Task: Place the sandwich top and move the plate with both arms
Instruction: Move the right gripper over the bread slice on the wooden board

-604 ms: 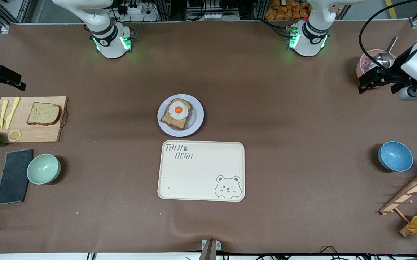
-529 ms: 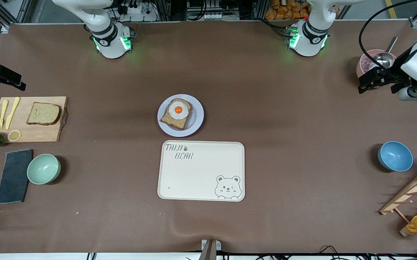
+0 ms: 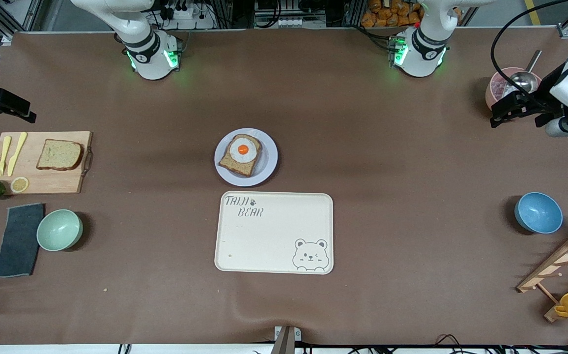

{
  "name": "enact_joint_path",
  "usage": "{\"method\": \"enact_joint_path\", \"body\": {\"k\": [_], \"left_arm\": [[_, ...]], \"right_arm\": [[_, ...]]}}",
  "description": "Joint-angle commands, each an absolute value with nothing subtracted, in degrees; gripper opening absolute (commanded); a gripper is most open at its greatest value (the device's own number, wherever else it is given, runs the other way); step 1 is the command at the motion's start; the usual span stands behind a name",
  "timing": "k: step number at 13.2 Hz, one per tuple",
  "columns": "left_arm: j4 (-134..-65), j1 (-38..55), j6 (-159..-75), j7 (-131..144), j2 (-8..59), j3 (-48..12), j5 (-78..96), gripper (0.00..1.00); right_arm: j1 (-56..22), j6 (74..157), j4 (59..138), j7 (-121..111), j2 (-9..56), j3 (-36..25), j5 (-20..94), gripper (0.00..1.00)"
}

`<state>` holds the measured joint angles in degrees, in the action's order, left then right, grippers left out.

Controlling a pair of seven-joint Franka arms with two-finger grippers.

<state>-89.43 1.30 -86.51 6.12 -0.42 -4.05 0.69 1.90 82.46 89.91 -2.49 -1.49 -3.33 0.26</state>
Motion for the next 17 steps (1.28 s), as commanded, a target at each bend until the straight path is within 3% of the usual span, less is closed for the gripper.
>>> {"method": "enact_joint_path", "body": {"k": [1, 8, 12, 17], "left_arm": [[-88.3, 1.0, -86.4, 7.9, 1.3, -4.1, -0.7, 1.00], [-88.2, 1.8, -86.5, 9.0, 2.9, -4.7, -0.1, 1.00], [-88.2, 2.0, -86.4, 9.3, 2.9, -4.8, -0.4, 1.00], [-88.5, 1.7, -86.3, 9.1, 2.7, -4.8, -0.4, 1.00]], "right_arm": [[3.8, 82.4, 91.7, -2.9, -1.9, -3.1, 0.9, 1.00], [9.5, 82.9, 94.3, -3.0, 1.1, -3.1, 0.2, 1.00], [15.7, 89.3, 99.9, -11.7, 1.5, -3.1, 0.2, 1.00], [26.1, 104.8, 112.7, -27.9, 3.2, -3.2, 0.1, 1.00]]}}
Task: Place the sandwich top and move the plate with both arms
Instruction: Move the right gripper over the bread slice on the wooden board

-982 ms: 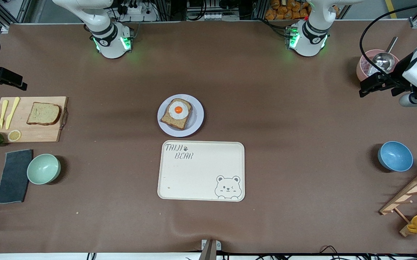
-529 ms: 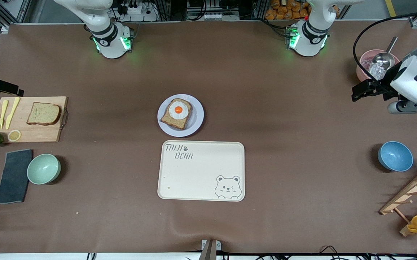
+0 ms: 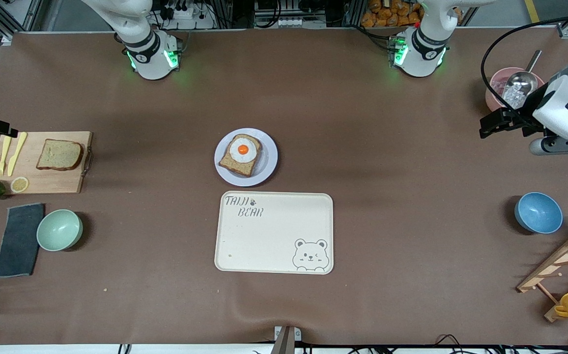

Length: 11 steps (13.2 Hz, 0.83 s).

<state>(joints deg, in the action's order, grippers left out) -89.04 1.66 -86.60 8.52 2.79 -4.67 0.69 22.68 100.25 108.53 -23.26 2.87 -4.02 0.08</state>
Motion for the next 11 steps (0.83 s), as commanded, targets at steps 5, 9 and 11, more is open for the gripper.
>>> {"method": "enact_joint_path", "body": {"k": [5, 9, 11], "left_arm": [[-88.4, 2.0, -86.3, 8.9, 2.7, -4.9, -0.4, 1.00], [-88.4, 1.9, -86.3, 9.0, 2.8, -5.0, 0.0, 1.00], [-88.4, 2.1, -86.3, 8.9, 3.0, -5.1, 0.1, 1.00]], "right_arm": [[35.8, 119.2, 115.1, -42.0, 14.7, -3.1, 0.1, 1.00], [36.9, 128.7, 115.7, -42.4, 21.1, -3.1, 0.1, 1.00], [37.2, 130.6, 115.6, -41.8, 22.9, -3.1, 0.7, 1.00]]}}
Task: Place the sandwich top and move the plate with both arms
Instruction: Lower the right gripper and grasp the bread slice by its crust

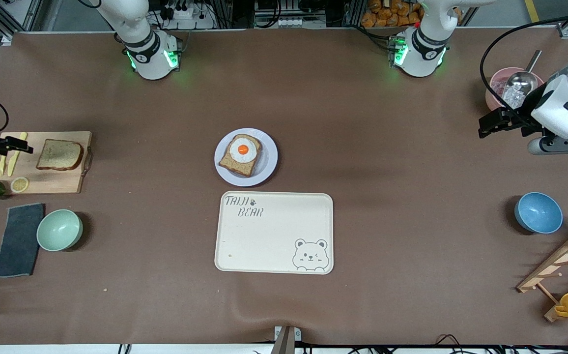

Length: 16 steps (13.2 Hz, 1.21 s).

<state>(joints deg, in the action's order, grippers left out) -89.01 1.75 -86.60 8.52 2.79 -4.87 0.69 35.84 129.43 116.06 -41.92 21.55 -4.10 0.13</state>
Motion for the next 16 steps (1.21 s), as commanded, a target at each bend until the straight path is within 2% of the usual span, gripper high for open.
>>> {"method": "enact_joint_path", "body": {"k": [1, 12, 13, 14, 15, 16], "left_arm": [[-88.2, 2.3, -86.4, 8.9, 3.0, -5.4, 0.2, 1.00], [-88.2, 2.3, -86.7, 8.9, 3.8, -5.8, 4.8, 1.00], [-88.2, 2.3, -86.7, 8.9, 3.9, -5.8, 5.1, 1.00], [-88.2, 2.2, -86.7, 8.9, 3.9, -5.7, 6.0, 1.00], [-88.3, 1.9, -86.7, 8.9, 3.9, -5.7, 6.6, 1.00], [-88.3, 1.8, -86.7, 8.9, 4.0, -5.7, 6.7, 1.00]], "right_arm": [[37.2, 130.6, 115.6, -41.6, 23.5, -3.0, 0.9, 1.00], [38.5, 128.3, 115.8, -41.3, 26.8, -3.1, 2.5, 1.00], [38.3, 127.7, 115.8, -41.3, 26.9, -3.1, 2.5, 0.75], [38.2, 127.1, 115.7, -41.1, 27.2, -3.1, 2.5, 0.39], [38.3, 126.9, 115.7, -40.2, 27.2, -3.1, 2.4, 0.19], [38.5, 126.7, 115.7, -40.0, 27.2, -3.1, 2.4, 0.06]]}}
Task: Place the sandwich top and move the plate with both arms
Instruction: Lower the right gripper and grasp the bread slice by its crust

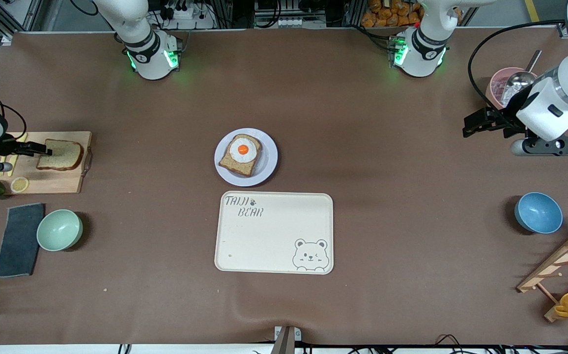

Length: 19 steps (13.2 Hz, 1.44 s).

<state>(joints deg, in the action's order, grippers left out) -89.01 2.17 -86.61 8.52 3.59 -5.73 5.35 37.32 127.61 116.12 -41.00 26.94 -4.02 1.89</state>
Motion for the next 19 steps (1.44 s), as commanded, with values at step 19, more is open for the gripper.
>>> {"method": "enact_joint_path", "body": {"k": [19], "left_arm": [[-88.9, 1.1, -86.4, 8.9, 3.9, -5.7, 7.6, 1.00]], "right_arm": [[34.5, 109.4, 110.0, -43.3, 19.0, -1.9, 2.5, 0.00]]}}
